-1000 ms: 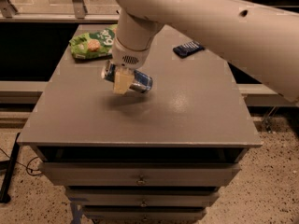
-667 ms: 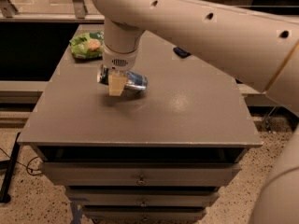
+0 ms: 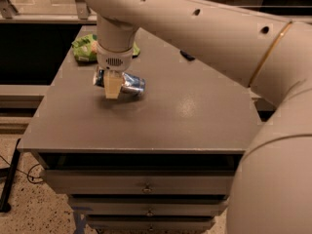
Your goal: Knock redbull can over
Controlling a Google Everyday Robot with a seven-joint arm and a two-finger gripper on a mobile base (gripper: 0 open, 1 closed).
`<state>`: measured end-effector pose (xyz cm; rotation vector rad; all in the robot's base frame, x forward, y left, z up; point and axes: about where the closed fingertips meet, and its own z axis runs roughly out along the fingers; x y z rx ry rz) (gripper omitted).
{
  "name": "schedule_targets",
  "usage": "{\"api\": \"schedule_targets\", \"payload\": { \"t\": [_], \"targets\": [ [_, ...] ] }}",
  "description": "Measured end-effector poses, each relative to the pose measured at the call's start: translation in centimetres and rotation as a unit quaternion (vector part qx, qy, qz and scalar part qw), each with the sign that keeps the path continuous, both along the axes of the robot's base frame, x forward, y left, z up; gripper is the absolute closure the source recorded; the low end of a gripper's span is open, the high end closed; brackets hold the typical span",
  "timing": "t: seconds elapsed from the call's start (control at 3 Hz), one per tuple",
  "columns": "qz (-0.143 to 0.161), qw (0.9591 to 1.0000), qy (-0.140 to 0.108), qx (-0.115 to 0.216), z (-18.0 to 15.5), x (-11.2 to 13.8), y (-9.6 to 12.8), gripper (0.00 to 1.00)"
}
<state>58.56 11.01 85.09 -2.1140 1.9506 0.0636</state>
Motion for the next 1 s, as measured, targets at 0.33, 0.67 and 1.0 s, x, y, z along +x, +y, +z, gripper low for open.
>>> {"api": "schedule_targets", "payload": {
  "t": [0.33,0.67,1.0],
  "targets": [
    [0.012,0.9998,0.012,0.006,0.12,-0.51,1.26,0.12],
    [0.02,0.9996,0.021,0.008,-0.1,-1.0,1.9,0.0],
    [0.021,0.9995,0.023,0.008,-0.16,-1.2,1.96,0.0]
  ]
}}
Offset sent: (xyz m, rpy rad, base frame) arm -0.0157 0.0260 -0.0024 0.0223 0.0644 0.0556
